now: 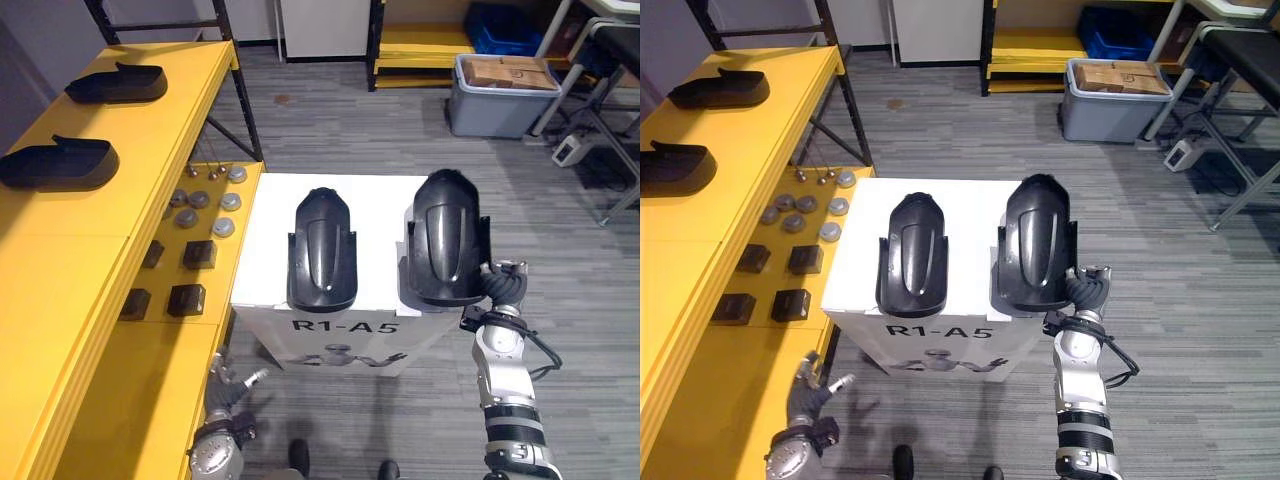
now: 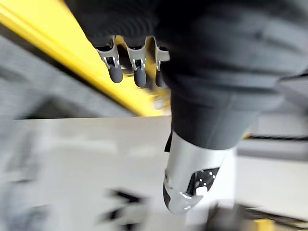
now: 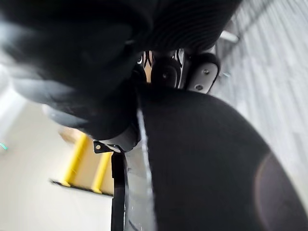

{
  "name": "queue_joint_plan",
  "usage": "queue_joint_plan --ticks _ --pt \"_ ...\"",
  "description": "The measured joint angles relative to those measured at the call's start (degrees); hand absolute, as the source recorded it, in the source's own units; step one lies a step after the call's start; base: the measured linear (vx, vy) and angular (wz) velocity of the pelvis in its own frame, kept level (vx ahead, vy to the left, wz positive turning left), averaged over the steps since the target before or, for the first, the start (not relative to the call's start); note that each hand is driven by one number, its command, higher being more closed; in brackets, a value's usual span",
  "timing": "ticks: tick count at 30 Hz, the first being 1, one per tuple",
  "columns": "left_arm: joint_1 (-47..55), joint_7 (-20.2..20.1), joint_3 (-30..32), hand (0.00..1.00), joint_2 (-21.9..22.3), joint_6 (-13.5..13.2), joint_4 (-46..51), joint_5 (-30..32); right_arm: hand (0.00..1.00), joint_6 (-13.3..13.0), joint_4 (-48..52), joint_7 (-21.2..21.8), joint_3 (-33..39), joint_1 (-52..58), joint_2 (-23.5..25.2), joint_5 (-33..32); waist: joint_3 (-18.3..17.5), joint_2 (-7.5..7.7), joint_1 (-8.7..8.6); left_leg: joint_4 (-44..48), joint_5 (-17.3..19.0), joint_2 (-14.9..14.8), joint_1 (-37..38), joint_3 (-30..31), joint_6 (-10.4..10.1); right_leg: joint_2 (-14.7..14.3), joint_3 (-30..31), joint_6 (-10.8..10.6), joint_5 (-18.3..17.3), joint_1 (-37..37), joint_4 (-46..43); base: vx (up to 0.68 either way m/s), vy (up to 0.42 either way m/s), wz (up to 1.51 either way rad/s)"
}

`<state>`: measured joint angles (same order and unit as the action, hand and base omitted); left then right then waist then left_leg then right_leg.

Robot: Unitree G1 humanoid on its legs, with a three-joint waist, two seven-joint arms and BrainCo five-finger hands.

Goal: Walk over and take plastic housings, then place them on the shelf

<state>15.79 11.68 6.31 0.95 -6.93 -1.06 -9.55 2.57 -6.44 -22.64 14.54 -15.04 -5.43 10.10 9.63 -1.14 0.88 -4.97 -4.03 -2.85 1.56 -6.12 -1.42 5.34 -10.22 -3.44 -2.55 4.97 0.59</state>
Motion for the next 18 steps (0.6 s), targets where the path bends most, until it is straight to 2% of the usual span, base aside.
queue_joint_plan --ticks 3,7,11,15,18 --pt "-0.59 1.62 -0.11 0.0 0.98 -1.38 6.91 -0.54 1.0 -0.05 5.66 -0.83 -0.62 0.76 1.56 1.32 -0.63 0.02 -0.04 0.0 0.0 -0.01 0.17 0.0 0.0 0.0 0.0 -0.01 -0.01 0.16 0.0 -0.01 0.001 0.0" --pt "-2.14 2.13 -3.19 0.0 0.74 -2.71 13.79 -1.34 1.0 -0.27 10.57 -0.48 -5.19 1.86 1.85 3.39 -1.16 0.01 -0.03 0.0 0.0 0.0 0.85 0.04 0.0 0.01 -0.05 -0.05 -0.05 0.79 -0.06 -0.01 0.0 0.0" --pt "-5.18 1.7 -8.26 0.0 0.41 -3.24 14.61 -3.18 1.0 -1.15 13.01 0.67 -10.47 1.88 1.91 3.99 -1.7 -0.01 -0.04 -0.01 0.0 0.04 1.14 0.05 0.01 0.05 -0.04 -0.14 -0.12 0.64 -0.17 -0.05 0.003 0.0" --pt "-10.06 1.31 -16.05 0.0 -0.12 -3.09 14.48 -5.46 1.0 -3.05 16.01 2.95 -18.98 1.88 1.98 5.11 -2.73 0.07 -0.13 0.0 0.0 0.05 1.08 -0.05 0.01 0.05 0.09 -0.14 -0.13 0.47 -0.24 -0.01 0.001 -0.01" --pt "-13.33 0.71 -19.12 0.0 -0.75 -2.83 13.06 -7.75 1.0 -3.83 16.28 4.24 -23.83 1.85 2.04 6.27 -3.3 0.07 -0.25 0.0 0.0 0.03 1.1 -0.13 0.01 0.01 0.18 -0.14 -0.12 0.44 -0.22 0.0 0.0 0.0"
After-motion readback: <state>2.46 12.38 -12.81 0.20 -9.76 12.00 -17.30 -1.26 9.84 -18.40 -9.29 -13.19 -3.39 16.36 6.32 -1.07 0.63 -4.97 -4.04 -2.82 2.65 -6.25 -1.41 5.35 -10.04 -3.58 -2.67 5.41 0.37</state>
